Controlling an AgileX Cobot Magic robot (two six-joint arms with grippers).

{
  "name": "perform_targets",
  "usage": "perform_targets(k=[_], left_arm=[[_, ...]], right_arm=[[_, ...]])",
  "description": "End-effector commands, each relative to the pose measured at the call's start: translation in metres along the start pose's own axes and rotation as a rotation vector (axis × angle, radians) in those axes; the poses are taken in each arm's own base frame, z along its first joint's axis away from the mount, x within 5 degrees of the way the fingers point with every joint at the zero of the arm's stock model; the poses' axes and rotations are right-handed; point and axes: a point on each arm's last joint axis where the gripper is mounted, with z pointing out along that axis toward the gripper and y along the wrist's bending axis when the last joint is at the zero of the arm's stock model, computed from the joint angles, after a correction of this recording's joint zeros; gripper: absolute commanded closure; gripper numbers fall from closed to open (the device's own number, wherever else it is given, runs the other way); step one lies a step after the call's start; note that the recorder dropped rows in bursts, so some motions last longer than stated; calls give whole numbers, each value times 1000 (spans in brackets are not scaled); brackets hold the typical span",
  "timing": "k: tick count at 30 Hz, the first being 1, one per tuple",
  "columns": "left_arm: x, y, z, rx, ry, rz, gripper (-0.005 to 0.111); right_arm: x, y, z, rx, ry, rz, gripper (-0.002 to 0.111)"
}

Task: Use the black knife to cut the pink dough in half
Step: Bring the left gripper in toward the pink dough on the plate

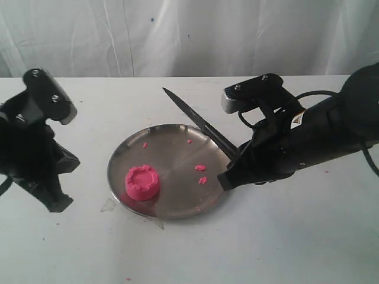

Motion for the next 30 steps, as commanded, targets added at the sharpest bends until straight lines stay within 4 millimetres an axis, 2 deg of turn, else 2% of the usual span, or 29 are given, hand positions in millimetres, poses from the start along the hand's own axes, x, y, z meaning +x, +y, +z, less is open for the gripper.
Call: perform_targets(k=[1,4,6,9,11,14,18,23,30], left_arm=[[-11,10,29,52,225,-86,107],[-8,23,53,45,390,-162,107],[-7,27,71,54,421,-186,107],[-10,27,90,53,356,-221,107],[-16,25,97,66,283,-303,107],[-22,23,102,84,221,-389,107],[-20,23,109,91,223,-321,107],[-13,21,122,102,256,-315,107],[-11,20,128,111,258,-270,107]], right_arm=[[1,-3,1,27,-3,-53,108],[1,-3,1,30,-3,-59,108],[1,-3,1,31,-3,-58,108],[0,-3,1,34,-12,-58,108],[-2,-4,1,41,-34,-48,108],[-5,-5,2,54,-64,-17,108],[-5,-8,11,63,-62,-11,108],[-2,-10,24,59,-27,5,108],[-2,-9,23,58,-27,5,108]])
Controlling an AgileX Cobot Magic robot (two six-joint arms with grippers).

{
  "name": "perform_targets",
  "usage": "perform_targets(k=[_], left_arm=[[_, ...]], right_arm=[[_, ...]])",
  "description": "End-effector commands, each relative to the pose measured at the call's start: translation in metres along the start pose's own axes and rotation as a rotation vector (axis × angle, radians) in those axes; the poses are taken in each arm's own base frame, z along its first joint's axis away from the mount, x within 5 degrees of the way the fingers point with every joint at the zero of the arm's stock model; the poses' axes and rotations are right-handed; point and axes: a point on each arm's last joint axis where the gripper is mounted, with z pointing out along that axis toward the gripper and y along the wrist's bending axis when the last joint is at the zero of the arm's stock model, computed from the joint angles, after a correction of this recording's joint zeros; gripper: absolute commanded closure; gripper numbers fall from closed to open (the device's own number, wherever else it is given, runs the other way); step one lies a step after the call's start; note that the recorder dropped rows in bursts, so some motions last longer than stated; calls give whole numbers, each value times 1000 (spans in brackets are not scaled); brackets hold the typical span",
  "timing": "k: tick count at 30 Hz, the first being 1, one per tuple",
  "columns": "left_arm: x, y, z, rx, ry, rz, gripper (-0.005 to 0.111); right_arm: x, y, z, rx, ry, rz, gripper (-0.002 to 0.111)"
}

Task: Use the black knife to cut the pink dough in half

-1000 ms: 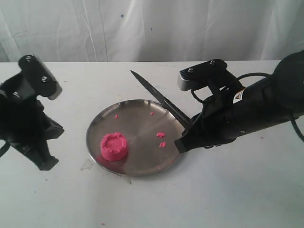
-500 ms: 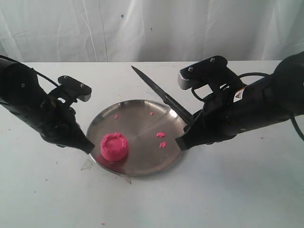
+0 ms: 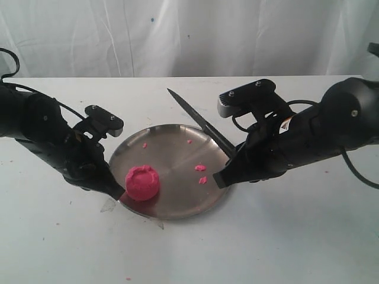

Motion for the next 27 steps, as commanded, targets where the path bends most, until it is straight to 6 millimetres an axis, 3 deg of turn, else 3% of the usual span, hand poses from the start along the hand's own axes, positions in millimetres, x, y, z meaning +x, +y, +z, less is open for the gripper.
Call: perform_targets(k=[1,12,21,27], left_arm=[[-2,0,-1,11,-11,-12,107],[-9,-12,3,17,-55,135,107],[-5,-13,17,32,-19,119,107],[-10,-15,19,57,-79,-5,107]], right_arm=[[-1,0,-2,3,-15,9,108],[-1,0,-2,3,-16,10,108],[-1,0,-2,3,-16,10,108],[-1,0,-2,3,-16,10,108]])
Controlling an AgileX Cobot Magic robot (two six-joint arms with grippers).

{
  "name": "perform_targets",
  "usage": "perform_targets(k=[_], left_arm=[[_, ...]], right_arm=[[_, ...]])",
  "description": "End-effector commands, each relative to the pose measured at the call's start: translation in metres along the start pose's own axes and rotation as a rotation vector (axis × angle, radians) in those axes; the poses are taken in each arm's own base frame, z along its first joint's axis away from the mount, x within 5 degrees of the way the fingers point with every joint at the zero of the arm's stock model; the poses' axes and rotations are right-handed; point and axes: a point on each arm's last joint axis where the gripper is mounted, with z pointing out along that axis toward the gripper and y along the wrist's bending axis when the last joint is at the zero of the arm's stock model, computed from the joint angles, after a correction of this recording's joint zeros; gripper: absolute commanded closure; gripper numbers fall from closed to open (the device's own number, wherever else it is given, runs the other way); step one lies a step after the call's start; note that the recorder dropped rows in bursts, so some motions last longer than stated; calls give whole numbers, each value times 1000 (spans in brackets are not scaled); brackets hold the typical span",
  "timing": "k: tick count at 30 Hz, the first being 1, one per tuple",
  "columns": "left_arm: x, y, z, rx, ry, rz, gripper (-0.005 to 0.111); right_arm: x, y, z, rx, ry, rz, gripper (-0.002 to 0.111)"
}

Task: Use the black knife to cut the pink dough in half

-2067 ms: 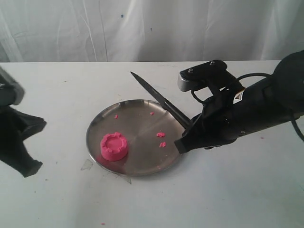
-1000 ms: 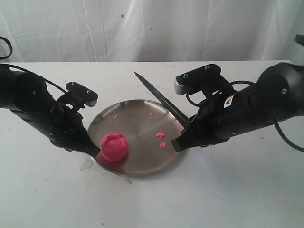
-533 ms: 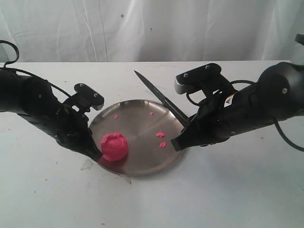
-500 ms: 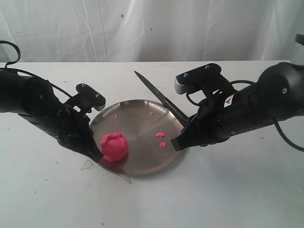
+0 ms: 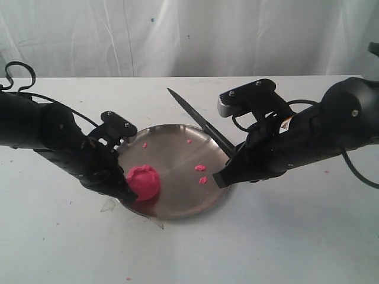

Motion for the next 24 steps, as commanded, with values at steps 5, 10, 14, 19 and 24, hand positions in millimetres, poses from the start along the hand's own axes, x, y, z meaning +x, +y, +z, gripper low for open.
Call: perform_targets(k=[5,10,14,19,24], left_arm=[[-7,-2,0,20,-67,-111,107],[-8,-2,-1,15,-74,-32,107],[-5,-4,-1,35,-44,-3,107],[-1,-7,1,65,-1,14,107],[-3,-5,7,54,-31,-35,107]], right_arm=[[-1,0,-2,2,-14,10,108],[0,0,-2,1,-10,10,108],[1,1,-2,-6,6,10,108],[1,1,-2,-6,6,10,108],[1,1,-2,-7,6,12,108]])
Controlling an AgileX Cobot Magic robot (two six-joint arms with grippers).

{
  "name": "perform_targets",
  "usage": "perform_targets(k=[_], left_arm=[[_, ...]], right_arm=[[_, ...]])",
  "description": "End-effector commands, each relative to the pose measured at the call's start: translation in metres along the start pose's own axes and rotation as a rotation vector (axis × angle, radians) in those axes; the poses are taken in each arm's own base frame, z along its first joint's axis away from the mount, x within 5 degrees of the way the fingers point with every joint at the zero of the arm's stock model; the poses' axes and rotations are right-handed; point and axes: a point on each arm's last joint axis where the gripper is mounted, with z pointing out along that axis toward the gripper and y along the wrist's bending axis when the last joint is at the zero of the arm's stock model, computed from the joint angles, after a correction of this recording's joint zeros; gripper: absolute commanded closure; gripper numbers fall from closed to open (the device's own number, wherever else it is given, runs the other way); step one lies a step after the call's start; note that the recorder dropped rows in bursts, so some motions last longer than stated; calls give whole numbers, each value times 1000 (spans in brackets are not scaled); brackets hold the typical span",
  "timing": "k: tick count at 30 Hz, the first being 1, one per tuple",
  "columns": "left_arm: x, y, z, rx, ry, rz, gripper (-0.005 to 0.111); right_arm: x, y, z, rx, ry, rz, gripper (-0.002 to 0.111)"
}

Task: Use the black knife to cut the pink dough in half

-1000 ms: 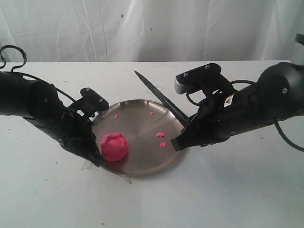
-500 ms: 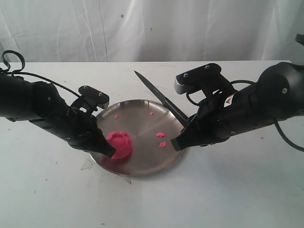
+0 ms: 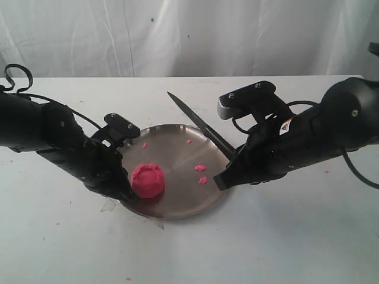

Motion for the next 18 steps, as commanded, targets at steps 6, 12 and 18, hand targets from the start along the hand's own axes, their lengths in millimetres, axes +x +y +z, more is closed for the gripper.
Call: perform_targets(k=[6,12,18], left_arm=[[-1,-1,16,25,-1,-90,107],[-23,-4,12,120,5,-139,107],[-35,-8,-7,170,17,-83,107]], right_arm=[[-1,0,-2,0,-17,16,108],[-1,0,-2,-1,-18,20,108],[-1,0,-2,-2,-18,22,108]])
